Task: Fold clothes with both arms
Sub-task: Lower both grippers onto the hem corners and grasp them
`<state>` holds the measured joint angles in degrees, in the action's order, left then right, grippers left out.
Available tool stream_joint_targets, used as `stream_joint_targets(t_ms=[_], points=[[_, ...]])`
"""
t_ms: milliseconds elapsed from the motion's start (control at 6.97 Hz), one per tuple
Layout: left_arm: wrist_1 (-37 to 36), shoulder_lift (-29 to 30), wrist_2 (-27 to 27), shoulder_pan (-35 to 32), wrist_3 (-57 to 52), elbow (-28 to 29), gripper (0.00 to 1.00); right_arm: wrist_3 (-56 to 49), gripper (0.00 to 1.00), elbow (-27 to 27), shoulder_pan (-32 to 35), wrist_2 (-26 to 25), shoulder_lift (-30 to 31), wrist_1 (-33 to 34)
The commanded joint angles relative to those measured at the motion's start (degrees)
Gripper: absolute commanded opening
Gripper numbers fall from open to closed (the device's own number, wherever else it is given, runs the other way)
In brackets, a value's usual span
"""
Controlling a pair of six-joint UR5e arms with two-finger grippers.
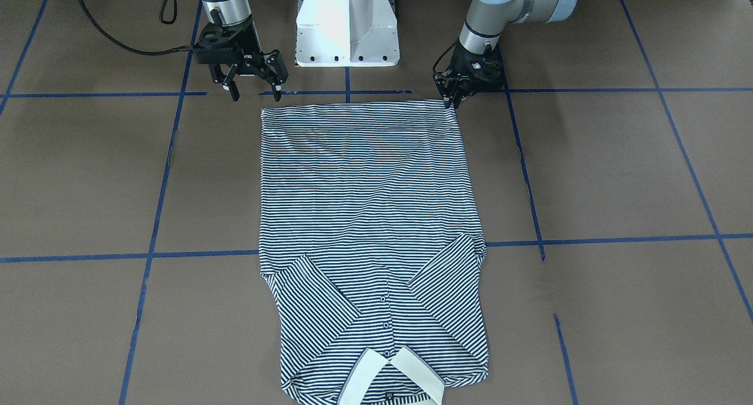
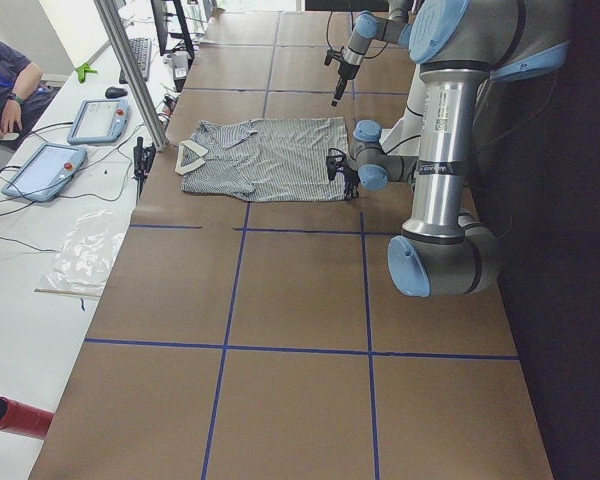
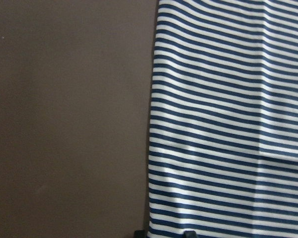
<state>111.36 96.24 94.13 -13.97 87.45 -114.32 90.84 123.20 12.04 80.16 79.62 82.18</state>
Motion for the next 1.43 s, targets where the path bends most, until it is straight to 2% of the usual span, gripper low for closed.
stream_joint_targets(t_ms=[0,143,287,430,1291], points=[[0.0,0.0,0.0,0.0,0.0,-0.11,0.0,0.04,1.0,-0.5,-0.09,0.0,0.01,-0.09],[0.0,0.09,0.0,-0.09,0.0,-0.29,0.0,0.12,1.0,-1.72,-0.26,0.0,-0.17,-0.09],[0.0,0.18,0.0,-0.09,0.0,-0.81,0.0,0.82,0.86,-4.17,-0.7,-0.96,-1.04,-0.09],[0.0,0.44,0.0,0.0,0.09,-1.08,0.0,3.44,0.68,-5.5,-2.36,-3.23,-1.05,-0.09],[0.09,0.88,0.18,0.0,0.44,-1.78,0.0,3.73,0.65,-8.76,-4.48,-4.75,-2.45,-0.09]])
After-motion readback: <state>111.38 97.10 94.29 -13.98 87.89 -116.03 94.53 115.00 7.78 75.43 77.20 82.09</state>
